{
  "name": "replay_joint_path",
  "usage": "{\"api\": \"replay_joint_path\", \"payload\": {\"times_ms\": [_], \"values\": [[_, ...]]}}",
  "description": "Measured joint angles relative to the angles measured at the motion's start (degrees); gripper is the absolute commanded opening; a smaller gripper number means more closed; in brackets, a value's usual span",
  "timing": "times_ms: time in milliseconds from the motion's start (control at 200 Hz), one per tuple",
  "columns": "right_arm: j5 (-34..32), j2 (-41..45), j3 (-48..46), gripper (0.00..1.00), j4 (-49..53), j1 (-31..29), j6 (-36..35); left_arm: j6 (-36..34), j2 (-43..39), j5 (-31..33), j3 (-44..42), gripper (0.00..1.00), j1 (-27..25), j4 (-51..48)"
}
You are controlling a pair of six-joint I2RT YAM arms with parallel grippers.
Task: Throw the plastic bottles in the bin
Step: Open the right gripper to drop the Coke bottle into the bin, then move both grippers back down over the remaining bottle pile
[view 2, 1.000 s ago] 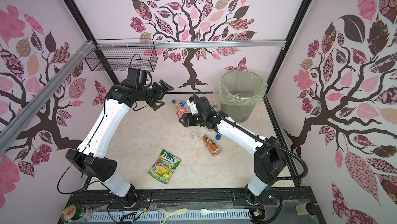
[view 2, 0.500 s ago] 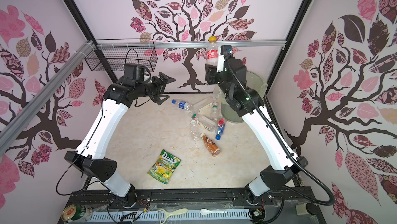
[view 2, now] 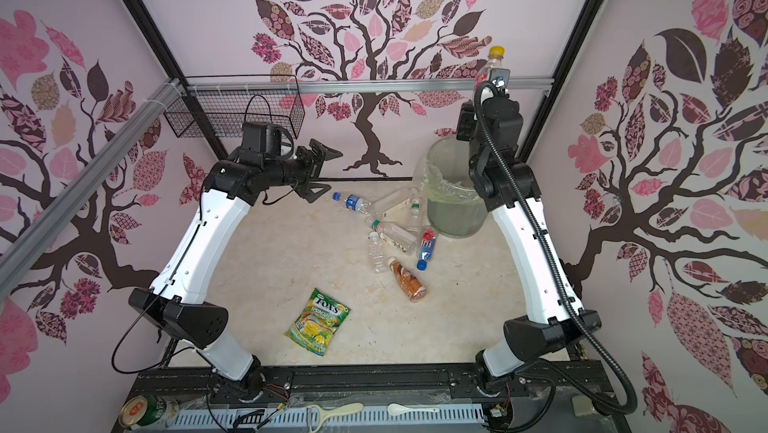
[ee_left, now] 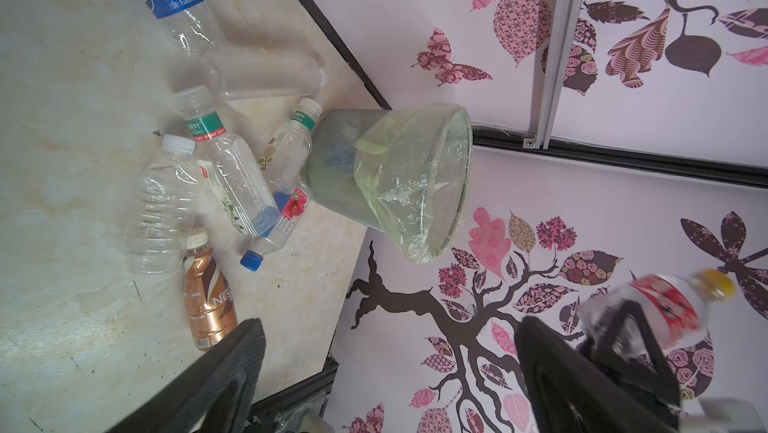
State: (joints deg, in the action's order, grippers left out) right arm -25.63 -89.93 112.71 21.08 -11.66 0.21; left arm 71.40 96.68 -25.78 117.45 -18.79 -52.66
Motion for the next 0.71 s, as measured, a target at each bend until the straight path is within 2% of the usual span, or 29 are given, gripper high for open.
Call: {"api": "replay_joint_path", "payload": {"times_ms": [25, 100, 265, 505, 705], "values": [[0.76, -1.16, -0.5, 0.82, 1.44, 1.4, 1.2, 0.09, 0.0, 0.0, 0.0, 0.98, 0.0, 0.0], [2.84, -5.6, -0.87, 0.99, 6.25, 4.44, 4.87, 0.22, 0.0, -0.11, 0.0, 0.98, 0.0, 0.02], [6.69, -10.14, 0.9, 1.0, 13.68, 5.16, 8.72, 0.22, 0.0, -0.28, -0.02, 0.98, 0.13, 0.04], [9.29, -9.66, 14.14, 1.0, 14.71, 4.57, 12.98, 0.46, 0.0, -0.46, -0.04, 0.98, 0.39, 0.09], [10.54, -9.66, 15.1, 1.0, 17.9, 3.87, 14.64, 0.9, -1.09, -1.18, -2.49, 0.98, 0.39, 0.22]]}}
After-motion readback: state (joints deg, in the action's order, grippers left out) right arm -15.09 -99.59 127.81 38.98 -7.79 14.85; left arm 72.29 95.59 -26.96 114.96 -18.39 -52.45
